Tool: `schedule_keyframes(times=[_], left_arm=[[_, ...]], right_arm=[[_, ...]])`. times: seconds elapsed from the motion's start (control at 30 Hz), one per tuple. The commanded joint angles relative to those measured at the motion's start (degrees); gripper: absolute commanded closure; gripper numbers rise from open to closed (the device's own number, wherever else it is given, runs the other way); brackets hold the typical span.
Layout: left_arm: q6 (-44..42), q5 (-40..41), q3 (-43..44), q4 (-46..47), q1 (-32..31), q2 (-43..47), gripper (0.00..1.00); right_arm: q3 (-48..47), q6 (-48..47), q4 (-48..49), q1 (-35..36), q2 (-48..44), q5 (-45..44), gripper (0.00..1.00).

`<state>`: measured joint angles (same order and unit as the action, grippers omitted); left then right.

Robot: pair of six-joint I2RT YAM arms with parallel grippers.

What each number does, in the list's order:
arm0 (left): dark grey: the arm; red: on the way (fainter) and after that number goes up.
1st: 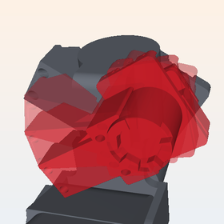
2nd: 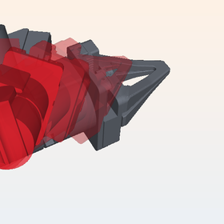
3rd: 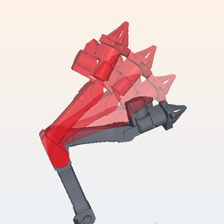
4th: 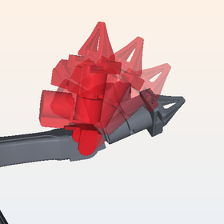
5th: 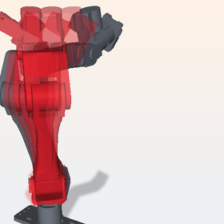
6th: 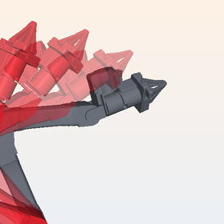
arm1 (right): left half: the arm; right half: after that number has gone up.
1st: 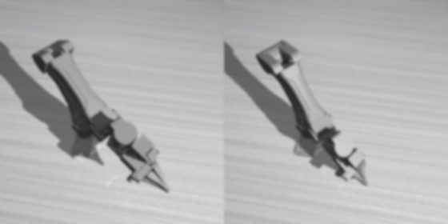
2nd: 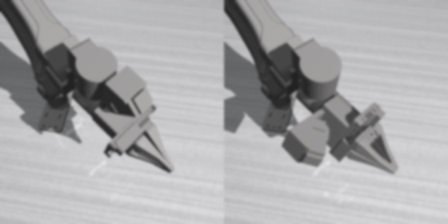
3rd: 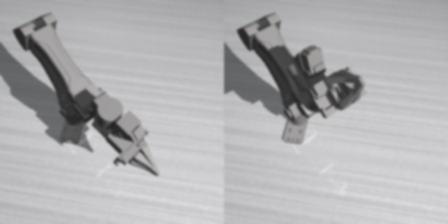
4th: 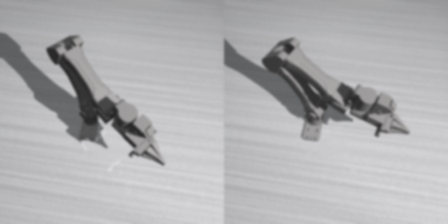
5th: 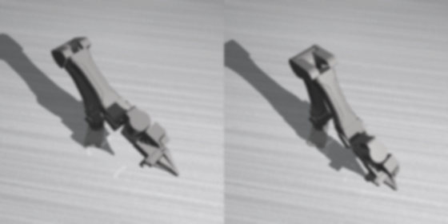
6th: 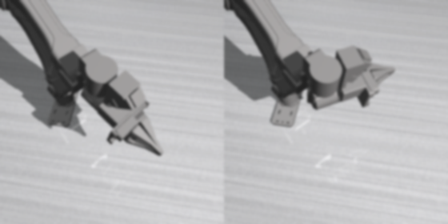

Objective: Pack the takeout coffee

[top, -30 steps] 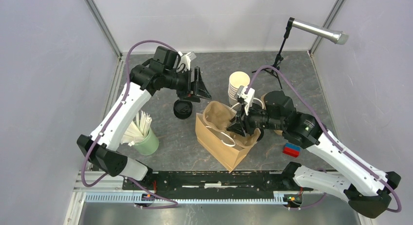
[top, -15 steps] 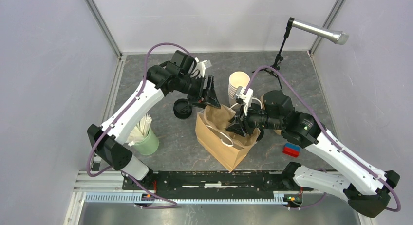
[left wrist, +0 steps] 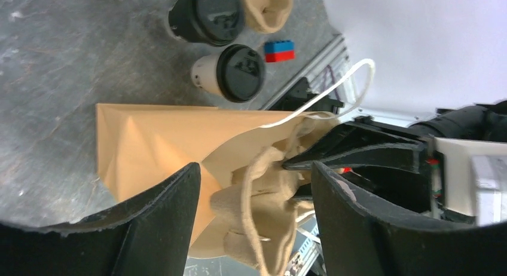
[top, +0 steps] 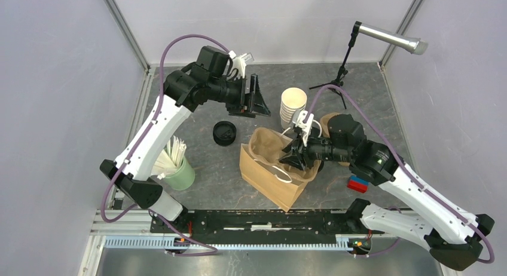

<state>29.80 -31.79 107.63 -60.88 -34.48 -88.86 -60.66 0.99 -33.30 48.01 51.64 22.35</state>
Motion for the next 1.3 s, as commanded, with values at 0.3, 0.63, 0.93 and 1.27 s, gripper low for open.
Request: schedule_keyframes(times=[0.3, 0.63, 0.93, 1.27], left_arm=[[3.26, 3.18, -8.67, -4.38, 0.24, 4.01, 0.28], [3.1, 1.76, -14.74, -1.42, 0.21, 5.31, 0.29], [1.23, 2.32, -15.47, -1.98, 0.24, 4.21, 0.44], [-0.1, 5.66, -14.58, -3.97, 0.21, 3.0, 0.51]], right_arm=[[4.05, -4.94, 1.22, 0.16, -4.27, 2.21, 0.6], [3.21, -5.2, 0.81, 0.2, -2.5, 2.58, 0.6], [2.66, -6.56, 0.16, 0.16, -2.64, 2.05, 0.6], [2.69, -7.42, 0.98, 0.16, -7.09, -1.28, 0.61]])
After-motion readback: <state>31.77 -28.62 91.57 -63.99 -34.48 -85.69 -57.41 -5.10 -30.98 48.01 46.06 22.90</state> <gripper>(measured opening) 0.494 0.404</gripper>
